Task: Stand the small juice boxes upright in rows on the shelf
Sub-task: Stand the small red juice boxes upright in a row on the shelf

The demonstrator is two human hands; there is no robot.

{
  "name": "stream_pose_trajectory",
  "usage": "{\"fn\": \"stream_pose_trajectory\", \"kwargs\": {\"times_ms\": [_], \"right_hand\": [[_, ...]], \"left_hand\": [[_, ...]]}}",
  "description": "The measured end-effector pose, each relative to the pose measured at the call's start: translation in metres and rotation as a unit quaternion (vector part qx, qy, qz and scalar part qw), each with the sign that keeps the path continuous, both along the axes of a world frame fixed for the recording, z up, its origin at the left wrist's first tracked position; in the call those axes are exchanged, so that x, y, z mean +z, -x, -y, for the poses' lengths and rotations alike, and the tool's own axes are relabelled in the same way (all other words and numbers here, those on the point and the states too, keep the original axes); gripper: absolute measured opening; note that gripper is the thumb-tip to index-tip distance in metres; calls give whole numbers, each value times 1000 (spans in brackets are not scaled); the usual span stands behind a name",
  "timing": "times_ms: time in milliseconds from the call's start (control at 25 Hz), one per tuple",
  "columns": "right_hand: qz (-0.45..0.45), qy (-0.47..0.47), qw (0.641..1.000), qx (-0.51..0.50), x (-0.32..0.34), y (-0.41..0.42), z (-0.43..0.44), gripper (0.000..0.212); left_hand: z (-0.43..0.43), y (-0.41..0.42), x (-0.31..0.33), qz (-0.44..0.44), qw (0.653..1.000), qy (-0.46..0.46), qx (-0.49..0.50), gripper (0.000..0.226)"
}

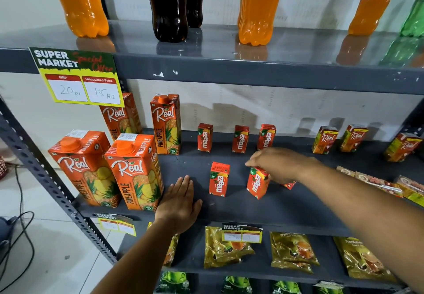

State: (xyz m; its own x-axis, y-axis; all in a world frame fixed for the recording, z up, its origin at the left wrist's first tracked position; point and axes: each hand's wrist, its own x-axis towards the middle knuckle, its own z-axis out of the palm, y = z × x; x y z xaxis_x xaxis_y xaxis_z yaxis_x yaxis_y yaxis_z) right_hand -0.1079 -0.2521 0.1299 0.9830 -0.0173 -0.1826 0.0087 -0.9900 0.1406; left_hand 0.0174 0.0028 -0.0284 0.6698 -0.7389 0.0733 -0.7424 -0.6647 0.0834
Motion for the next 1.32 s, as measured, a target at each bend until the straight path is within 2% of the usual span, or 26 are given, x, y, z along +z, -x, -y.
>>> {"fn": "stream_pose_trajectory", "kwargs": {"times_ms": [40,80,120,240,320,400,480,520,600,760,840,920,1000,1040,1080,1200,1320], "right_hand": [[-13,43,997,61,2,0,3,36],[-18,60,995,79,4,2,5,26],[-23,79,990,111,7,4,6,25],[12,51,981,188,4,5,5,44],[21,-1,989,149,0,5,10,47],[43,-50,997,50,-1,6,28,41],[71,-62,991,-97,-8,6,51,72],[58,-57,981,-179,-14,7,57,75],[19,-62,951,-303,-39,11,59,68],[65,-125,914,-379,-83,15,56,51],[129,-190,879,-418,-87,16,58,41],[263,-309,801,-440,-95,21,54,33],[375,-395,704,-456,-105,30,38,41],[405,-411,672,-463,-111,33,31,48],[421,-414,656,-471,-117,35,25,55],[426,-390,657,-484,-125,37,14,65],[414,-353,687,-482,-117,41,20,84]], "left_hand": [[0,0,0,0,1000,0,1,72],[0,0,0,0,1000,0,2,72],[-1,0,-1,2,1000,0,2,72],[-1,-1,-3,8,1000,1,3,72],[0,-1,-4,4,1000,-4,5,72],[0,-2,-4,2,1000,-6,7,73],[0,-3,-5,6,1000,-4,7,73],[0,-3,-6,9,1000,-4,8,73],[0,-2,-6,11,1000,-6,8,73],[1,-2,-6,15,1000,-8,11,72],[0,-2,-5,14,1000,-10,11,72],[-1,-2,-5,14,1000,-8,14,73],[0,-2,-5,16,1000,-2,15,72],[1,-1,-4,15,1000,-2,12,72],[1,-1,-4,13,1000,-4,10,72],[0,-1,-3,12,1000,1,13,71],[0,0,-2,9,1000,-5,10,71]]}}
